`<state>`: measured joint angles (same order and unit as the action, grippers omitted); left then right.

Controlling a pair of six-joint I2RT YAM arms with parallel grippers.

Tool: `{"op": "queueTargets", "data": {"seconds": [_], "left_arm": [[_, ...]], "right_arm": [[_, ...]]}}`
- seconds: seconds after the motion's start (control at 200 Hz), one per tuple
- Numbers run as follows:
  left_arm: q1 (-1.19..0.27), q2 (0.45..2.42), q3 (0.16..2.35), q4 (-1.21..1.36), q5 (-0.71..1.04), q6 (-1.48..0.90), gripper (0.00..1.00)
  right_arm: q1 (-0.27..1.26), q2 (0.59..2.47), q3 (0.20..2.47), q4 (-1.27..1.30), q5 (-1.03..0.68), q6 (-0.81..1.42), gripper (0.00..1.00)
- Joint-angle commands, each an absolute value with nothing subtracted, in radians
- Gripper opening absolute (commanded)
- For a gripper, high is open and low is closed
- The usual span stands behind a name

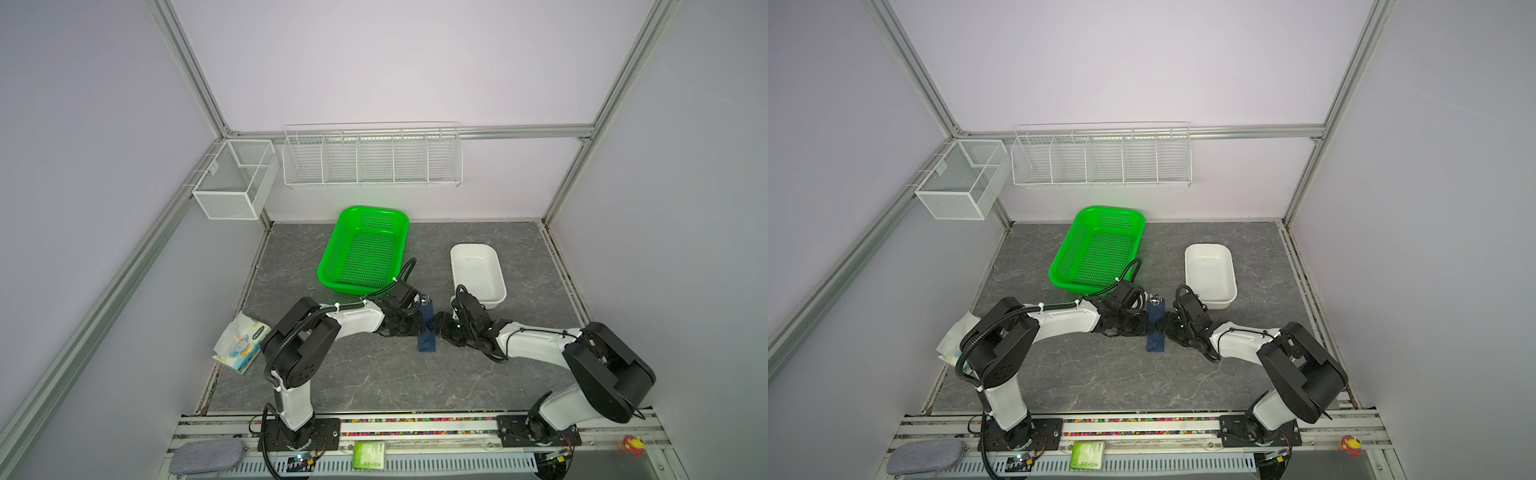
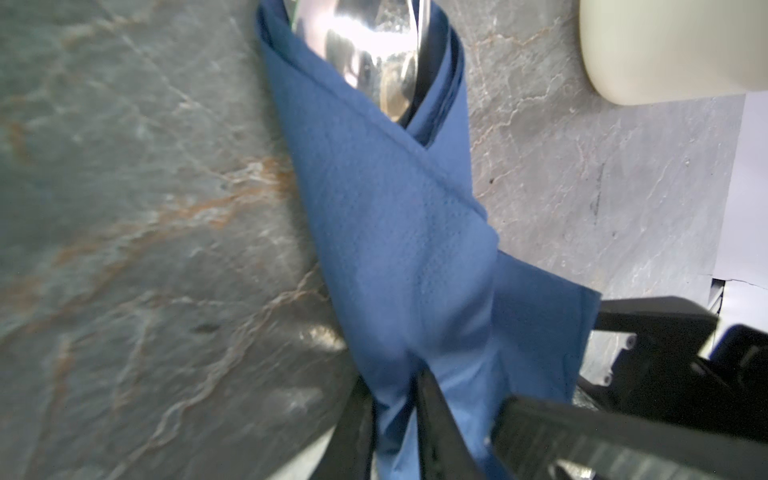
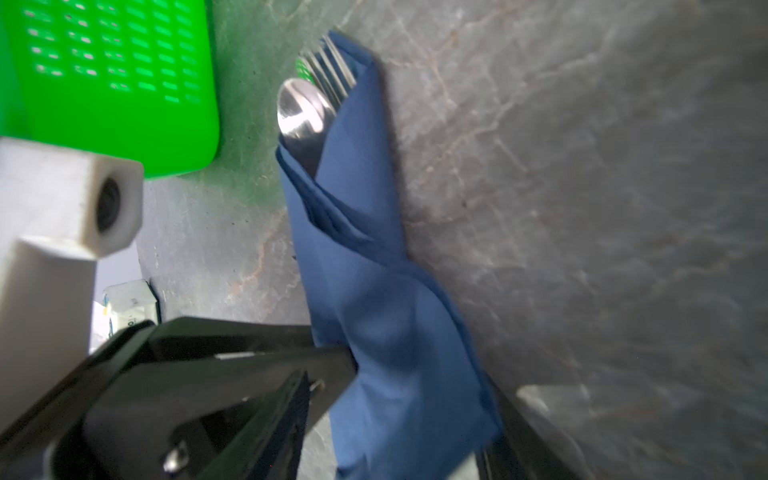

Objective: Place the utensils on the paper napkin and roll it up

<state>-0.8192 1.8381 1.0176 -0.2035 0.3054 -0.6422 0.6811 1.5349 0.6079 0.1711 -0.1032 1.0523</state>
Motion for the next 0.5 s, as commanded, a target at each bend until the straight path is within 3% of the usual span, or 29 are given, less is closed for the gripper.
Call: {"op": "queueTargets", "data": {"seconds": [0.0,0.25,0.495], "left_arm": [[-0.828,1.882,1.012,-0.277,0.264,-0.629,0.20],[-0.828,1.880,1.011,-0.276,0.264,-0.632,0.20],[-0.828,1.878,1.014,-0.279,0.260,-0.632,0.20]], "right_arm": [[0.692,1.592,0.610,0.174,-0.084,1.089,0.62],[0.699,1.627,0.582,0.239,-0.078,1.065,0.46],[0.711,1.647,0.590,0.211,-0.057,1.011,0.44]]}}
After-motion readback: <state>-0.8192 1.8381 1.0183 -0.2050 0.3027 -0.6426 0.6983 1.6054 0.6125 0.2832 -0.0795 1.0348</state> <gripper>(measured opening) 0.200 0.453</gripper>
